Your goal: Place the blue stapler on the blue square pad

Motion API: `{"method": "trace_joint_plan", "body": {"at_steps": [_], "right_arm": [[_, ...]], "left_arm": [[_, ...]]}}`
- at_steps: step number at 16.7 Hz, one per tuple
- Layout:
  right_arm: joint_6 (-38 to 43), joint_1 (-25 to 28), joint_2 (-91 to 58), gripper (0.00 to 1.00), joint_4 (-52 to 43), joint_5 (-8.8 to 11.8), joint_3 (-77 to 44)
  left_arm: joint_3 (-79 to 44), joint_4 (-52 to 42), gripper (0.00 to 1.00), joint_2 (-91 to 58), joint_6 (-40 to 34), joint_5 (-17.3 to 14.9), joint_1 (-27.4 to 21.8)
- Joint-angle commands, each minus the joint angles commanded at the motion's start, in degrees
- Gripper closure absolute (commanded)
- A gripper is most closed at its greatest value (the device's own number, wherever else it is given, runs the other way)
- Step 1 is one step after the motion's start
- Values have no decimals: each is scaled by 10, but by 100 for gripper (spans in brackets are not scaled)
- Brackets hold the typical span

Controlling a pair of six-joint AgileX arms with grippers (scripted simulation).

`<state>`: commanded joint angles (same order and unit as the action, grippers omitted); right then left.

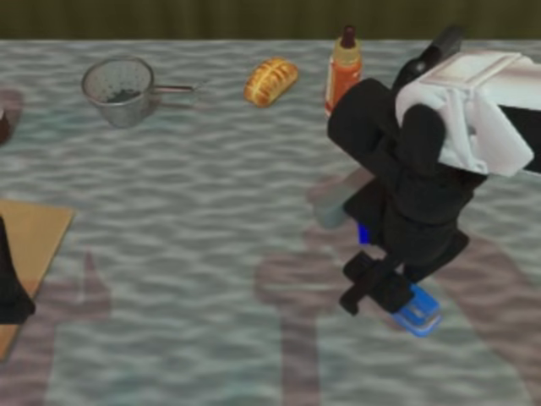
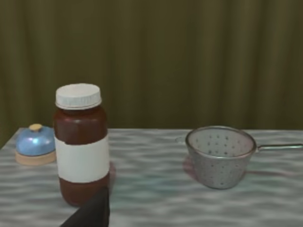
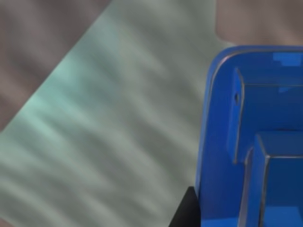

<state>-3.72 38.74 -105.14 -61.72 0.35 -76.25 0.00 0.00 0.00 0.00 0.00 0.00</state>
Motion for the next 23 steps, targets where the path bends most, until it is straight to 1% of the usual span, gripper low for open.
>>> {"method": "trace_joint_plan", "body": {"at_steps": [2,7,9,11,14,20,23], "right_arm": [[-1,0,12,100,-18,0,-12],[-1,-2,10,100,-18,0,-12],[-19,-7,-1,100,-24,0,-29],[-63,-18,-24,100,-38,0,-63],[-166,-44,-69,100,-66,-1,-133],[-451,-108,-172,100,-131,-5,-289],[-567,-137,-208,100,-154,-6,-355]], "left_arm": [[0,0,0,0,0,0,0],[0,0,0,0,0,0,0],[0,0,0,0,0,0,0],[0,0,0,0,0,0,0],[0,0,0,0,0,0,0],[0,0,0,0,0,0,0],[0,0,0,0,0,0,0]]}}
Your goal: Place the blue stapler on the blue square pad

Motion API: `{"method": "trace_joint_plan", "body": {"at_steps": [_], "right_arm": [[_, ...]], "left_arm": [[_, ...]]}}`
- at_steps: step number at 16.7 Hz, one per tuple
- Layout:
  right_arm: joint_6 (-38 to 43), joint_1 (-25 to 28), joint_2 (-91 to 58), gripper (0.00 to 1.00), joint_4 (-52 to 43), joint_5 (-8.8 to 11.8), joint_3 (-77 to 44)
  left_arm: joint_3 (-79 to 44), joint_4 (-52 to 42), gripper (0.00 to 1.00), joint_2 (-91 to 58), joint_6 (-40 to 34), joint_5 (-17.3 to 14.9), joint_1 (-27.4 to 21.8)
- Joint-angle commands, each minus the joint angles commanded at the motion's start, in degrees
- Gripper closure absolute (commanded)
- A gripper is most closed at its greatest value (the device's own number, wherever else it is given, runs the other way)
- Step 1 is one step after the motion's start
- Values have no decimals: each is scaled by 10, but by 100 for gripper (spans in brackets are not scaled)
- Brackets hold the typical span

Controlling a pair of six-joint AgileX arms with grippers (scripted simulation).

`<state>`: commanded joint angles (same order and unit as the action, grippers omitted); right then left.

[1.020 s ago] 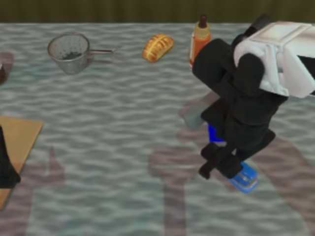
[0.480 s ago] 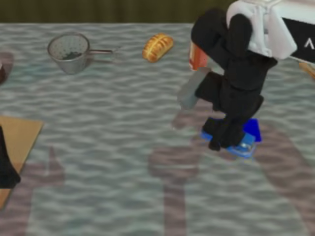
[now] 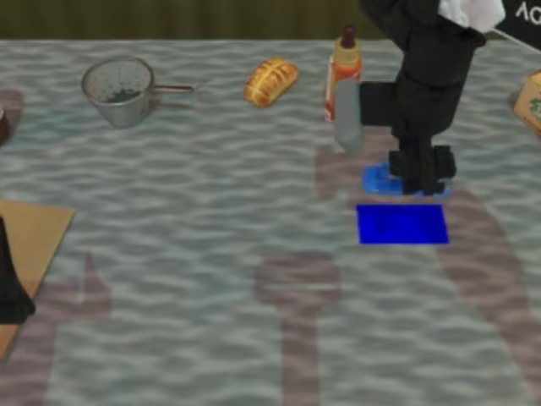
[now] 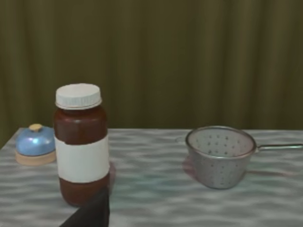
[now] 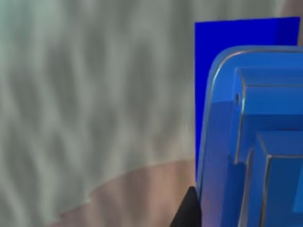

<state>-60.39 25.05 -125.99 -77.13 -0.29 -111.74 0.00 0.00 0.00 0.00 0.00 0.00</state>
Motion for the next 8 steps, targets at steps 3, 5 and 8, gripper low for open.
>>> {"method": "trace_joint_plan", "body": {"at_steps": [3,5,8], "right_arm": [[-62,-21,-18,100,-10,0,-41],[-73,-25,-20,100,-12,0,-49],[-73,-25,-20,100,-12,0,-49]], "left_arm": [[0,0,0,0,0,0,0],[0,0,0,0,0,0,0],[0,0,0,0,0,0,0]]}}
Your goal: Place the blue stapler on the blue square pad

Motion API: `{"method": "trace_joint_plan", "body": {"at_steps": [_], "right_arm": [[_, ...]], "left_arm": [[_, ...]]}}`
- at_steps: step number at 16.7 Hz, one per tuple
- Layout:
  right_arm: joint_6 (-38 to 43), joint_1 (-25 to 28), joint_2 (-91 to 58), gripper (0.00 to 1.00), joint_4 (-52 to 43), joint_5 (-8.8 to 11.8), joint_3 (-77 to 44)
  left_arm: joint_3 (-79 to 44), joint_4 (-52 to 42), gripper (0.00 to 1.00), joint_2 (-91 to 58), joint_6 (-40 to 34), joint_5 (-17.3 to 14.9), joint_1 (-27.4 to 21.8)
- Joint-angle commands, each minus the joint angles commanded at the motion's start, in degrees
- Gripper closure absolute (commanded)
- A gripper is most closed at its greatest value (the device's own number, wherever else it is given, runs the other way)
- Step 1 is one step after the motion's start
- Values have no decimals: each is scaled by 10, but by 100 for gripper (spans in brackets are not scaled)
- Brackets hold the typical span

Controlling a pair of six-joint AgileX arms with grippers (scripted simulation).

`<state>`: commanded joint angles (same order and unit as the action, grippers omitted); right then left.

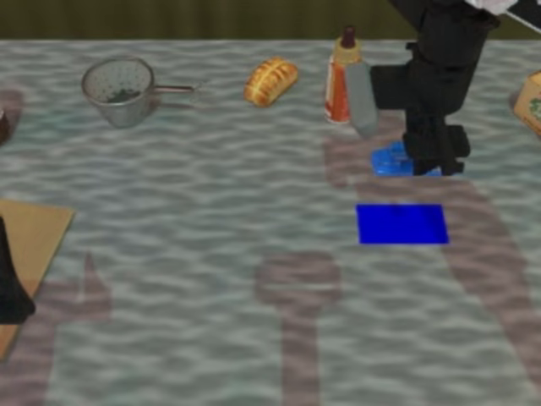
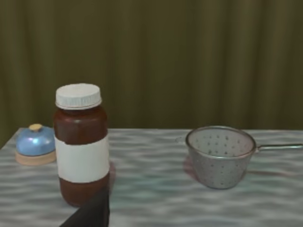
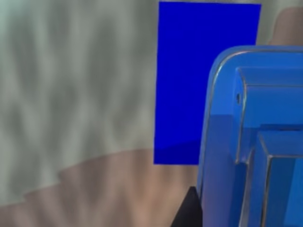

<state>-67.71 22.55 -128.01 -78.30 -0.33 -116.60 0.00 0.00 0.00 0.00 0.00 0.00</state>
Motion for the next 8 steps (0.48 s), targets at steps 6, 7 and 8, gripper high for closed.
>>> {"method": "trace_joint_plan", "body": {"at_steps": [6,7,8], "right_arm": [[6,-2,-7,100,66,0,57],[6,-2,-11,100,92,0,77],[5,-2,-16,100,119,0,98]], "left_arm": [[0,0,0,0,0,0,0],[0,0,0,0,0,0,0],[0,0,0,0,0,0,0]]}}
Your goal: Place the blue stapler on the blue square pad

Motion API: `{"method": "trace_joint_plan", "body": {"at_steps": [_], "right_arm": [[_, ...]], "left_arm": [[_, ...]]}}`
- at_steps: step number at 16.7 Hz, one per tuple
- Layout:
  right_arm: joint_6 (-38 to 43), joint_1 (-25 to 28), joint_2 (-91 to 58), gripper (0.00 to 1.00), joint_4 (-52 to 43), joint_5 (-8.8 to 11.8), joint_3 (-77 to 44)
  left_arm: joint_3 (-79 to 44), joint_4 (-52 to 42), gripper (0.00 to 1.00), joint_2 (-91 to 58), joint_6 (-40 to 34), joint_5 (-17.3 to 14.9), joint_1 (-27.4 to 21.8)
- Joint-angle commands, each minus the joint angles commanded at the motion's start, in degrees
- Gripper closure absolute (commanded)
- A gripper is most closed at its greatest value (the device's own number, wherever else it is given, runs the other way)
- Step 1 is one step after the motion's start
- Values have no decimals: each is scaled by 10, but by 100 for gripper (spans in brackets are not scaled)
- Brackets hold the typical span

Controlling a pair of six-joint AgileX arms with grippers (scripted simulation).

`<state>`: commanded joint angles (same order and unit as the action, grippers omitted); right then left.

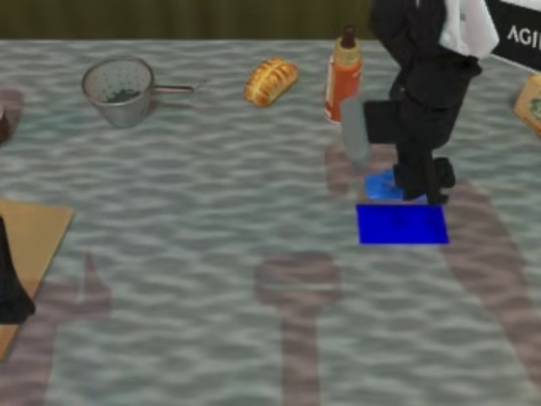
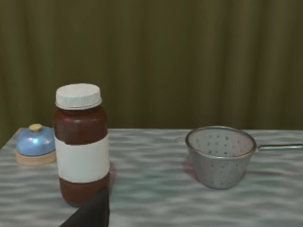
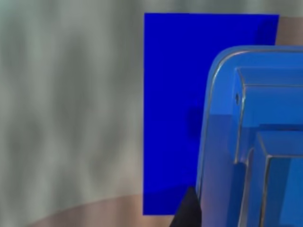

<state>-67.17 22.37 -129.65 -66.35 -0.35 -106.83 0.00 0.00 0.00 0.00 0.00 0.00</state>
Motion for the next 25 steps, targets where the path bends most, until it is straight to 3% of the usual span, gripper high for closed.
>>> {"method": "trace_joint_plan", "body": {"at_steps": [4,9,22,25], "right_arm": [[-4,2,-17,100,80,0,67],[-4,2,-19,100,86,0,73],[-4,2,-19,2,86,0,73],[-4,2,-19,0,86,0,73]], "left_arm": [[0,0,0,0,0,0,0],[0,0,0,0,0,0,0],[0,0,0,0,0,0,0],[0,0,0,0,0,0,0]]}}
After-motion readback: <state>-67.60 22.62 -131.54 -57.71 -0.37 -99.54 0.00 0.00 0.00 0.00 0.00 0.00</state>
